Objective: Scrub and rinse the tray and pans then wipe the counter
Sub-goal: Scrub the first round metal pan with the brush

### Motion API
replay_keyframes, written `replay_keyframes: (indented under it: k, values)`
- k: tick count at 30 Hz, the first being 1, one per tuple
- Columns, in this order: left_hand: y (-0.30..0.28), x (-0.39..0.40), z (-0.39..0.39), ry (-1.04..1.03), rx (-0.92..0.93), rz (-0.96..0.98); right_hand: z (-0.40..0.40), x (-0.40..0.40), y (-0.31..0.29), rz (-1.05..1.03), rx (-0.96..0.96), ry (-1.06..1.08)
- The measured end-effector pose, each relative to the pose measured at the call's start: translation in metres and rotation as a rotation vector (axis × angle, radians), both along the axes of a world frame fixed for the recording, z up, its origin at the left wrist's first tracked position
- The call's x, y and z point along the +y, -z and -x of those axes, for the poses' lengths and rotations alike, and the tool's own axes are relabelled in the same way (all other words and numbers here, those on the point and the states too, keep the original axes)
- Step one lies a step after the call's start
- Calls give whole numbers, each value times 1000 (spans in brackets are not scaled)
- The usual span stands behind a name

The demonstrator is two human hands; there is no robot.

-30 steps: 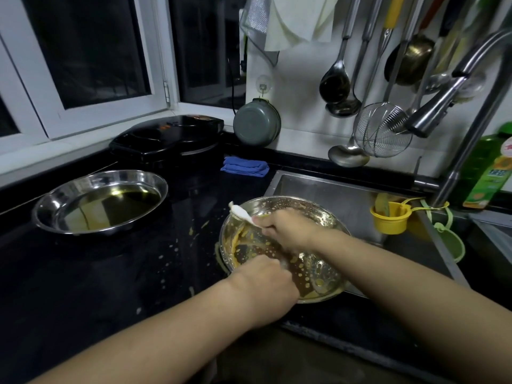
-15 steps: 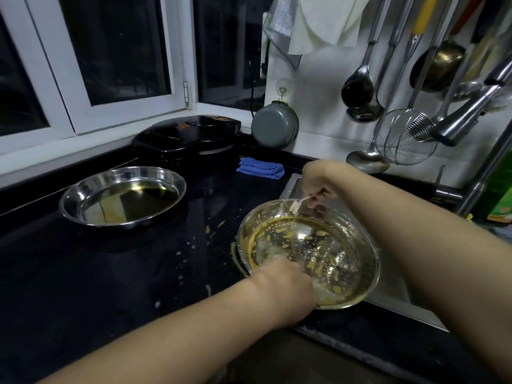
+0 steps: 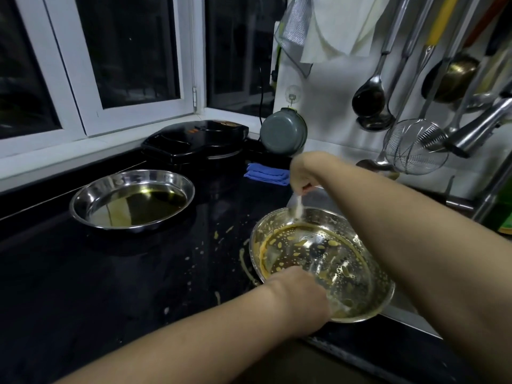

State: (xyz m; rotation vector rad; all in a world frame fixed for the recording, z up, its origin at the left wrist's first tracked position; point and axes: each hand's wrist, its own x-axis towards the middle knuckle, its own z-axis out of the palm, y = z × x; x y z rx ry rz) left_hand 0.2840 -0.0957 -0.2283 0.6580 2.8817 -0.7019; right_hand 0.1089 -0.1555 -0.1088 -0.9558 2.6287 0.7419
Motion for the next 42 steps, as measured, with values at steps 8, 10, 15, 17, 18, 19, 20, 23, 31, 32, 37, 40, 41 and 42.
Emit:
replay_keyframes:
  k: [8,10,15,17,18,19,20,23,31,32,37,40,41,42]
  values:
    - [5,0,2,-7,11,28,-10,2,2,-2,-3,-79]
    - [3,1,2,-23,-8,47,-6,14,2,15,31,-74]
    - [2,4,0,-76,-4,40,-27,42,12,399,-153,-200]
    - [7,3,-4,-64,65,52,-23,67,20,390,-166,-213]
    - [8,5,-10,-69,107,38,-19,81,27,420,-180,-189]
    - [11,5,-15,-100,149,-2,-11,94,31,455,-170,-182]
    - [15,4,-21,-147,184,-70,-3,103,37,488,-128,-177]
    - [25,-1,-43,-139,293,-224,8,118,58,531,-19,-218]
    - [69,-21,-43,-147,407,-650,-13,96,99,569,-96,-393]
    - [70,-24,-43,-154,407,-672,-20,96,103,582,-138,-429]
    - [71,-22,-42,-132,399,-751,-51,110,116,533,-297,-610]
    - [71,-26,-42,-98,366,-755,-36,99,105,535,-102,-544]
    - [70,-27,-42,-94,351,-751,-30,96,101,550,-41,-487]
    - [68,-28,-42,-99,337,-748,-26,93,98,562,-5,-435]
